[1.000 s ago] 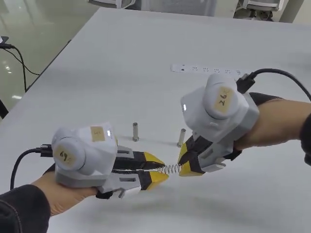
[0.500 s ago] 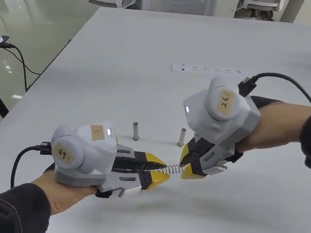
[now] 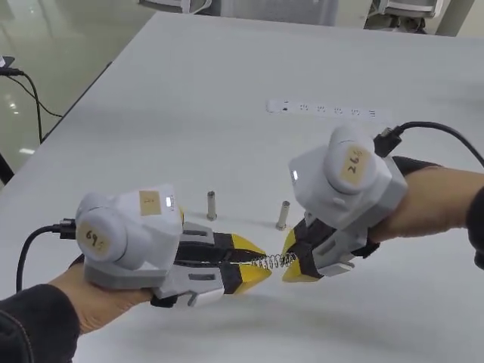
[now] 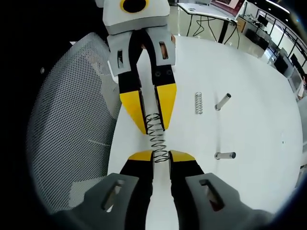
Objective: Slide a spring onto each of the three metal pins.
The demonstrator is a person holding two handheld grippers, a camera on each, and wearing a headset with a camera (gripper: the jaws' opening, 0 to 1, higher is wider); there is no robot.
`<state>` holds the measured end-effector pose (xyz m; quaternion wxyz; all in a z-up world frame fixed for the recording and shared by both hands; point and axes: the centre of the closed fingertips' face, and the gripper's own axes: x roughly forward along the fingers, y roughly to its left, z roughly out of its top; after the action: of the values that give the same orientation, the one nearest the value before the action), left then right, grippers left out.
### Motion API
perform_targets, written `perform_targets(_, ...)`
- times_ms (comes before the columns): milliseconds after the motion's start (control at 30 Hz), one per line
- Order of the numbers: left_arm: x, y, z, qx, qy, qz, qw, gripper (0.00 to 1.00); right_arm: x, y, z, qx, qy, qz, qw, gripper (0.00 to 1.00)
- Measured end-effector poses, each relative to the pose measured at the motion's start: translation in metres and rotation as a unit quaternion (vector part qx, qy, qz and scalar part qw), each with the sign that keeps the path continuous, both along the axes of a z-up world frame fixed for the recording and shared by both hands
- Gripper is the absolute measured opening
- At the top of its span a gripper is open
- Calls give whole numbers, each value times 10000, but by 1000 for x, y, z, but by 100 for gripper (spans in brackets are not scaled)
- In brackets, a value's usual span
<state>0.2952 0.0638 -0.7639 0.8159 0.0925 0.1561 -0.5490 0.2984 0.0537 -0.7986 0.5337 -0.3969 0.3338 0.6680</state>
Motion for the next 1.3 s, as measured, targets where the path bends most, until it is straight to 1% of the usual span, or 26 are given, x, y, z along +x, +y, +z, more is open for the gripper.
perform_targets(133, 1, 0, 0, -15, 7, 20, 10000, 7, 0, 0, 3, 35, -25, -18, 10000, 13)
perform_targets(200, 1, 1, -1, 6, 0, 21, 10000, 7, 1, 0, 6, 35, -46, -26, 10000, 13)
perform_targets(300, 1, 1, -3, 71, -2, 25, 10000, 7, 0, 2, 13, 66, -41, -60, 10000, 13)
perform_targets(367, 1, 1, -4, 91, -6, 24, 10000, 7, -1, 4, 18, 96, -17, -87, 9999, 13)
perform_targets(567, 0, 1, -5, 122, -12, 17, 9999, 7, -3, 8, 26, 141, 30, -139, 9998, 13)
perform_targets(667, 0, 1, -6, 149, -3, 11, 9999, 7, -6, 12, 31, 244, 92, -170, 9995, 13)
perform_targets(800, 0, 1, -6, 139, -6, 12, 9999, 7, -7, 17, 37, 298, 110, -188, 9993, 13)
perform_targets(1200, 1, -1, -7, 112, 20, -7, 9999, 7, -9, 23, 41, 195, 143, -207, 9995, 12)
perform_targets(1300, 2, -1, -7, 106, 25, -10, 9999, 7, -9, 25, 42, 183, 114, -181, 9996, 12)
